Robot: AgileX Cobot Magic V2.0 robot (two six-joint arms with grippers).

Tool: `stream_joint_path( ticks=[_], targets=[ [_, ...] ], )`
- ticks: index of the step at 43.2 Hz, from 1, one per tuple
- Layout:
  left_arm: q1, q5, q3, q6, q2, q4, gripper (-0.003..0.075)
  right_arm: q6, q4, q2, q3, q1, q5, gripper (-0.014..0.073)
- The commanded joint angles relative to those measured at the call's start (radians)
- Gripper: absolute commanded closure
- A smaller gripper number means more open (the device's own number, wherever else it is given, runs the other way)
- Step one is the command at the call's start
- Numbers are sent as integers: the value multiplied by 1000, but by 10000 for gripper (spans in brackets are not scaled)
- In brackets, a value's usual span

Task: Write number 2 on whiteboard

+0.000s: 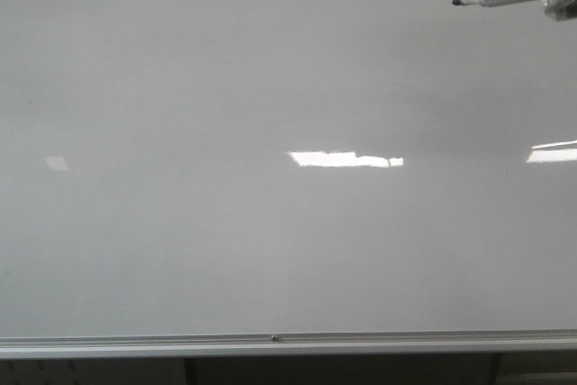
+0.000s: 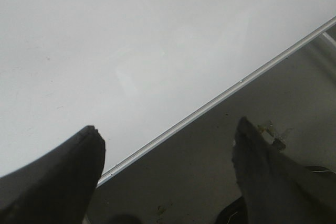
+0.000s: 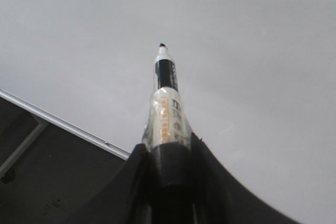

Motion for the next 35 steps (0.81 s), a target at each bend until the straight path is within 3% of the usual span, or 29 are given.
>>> stream_joint_path(
  ticks=[1, 20, 35],
  targets=[
    [3, -62, -27, -11, -12, -11, 220, -1, 30, 8, 11, -3, -155, 577],
    [3, -62, -27, -11, -12, -11, 220, -2, 26, 244, 4, 54, -590, 577],
    [3, -70, -27, -11, -12, -11, 220, -2, -17, 411, -70, 57, -680, 577]
  ],
)
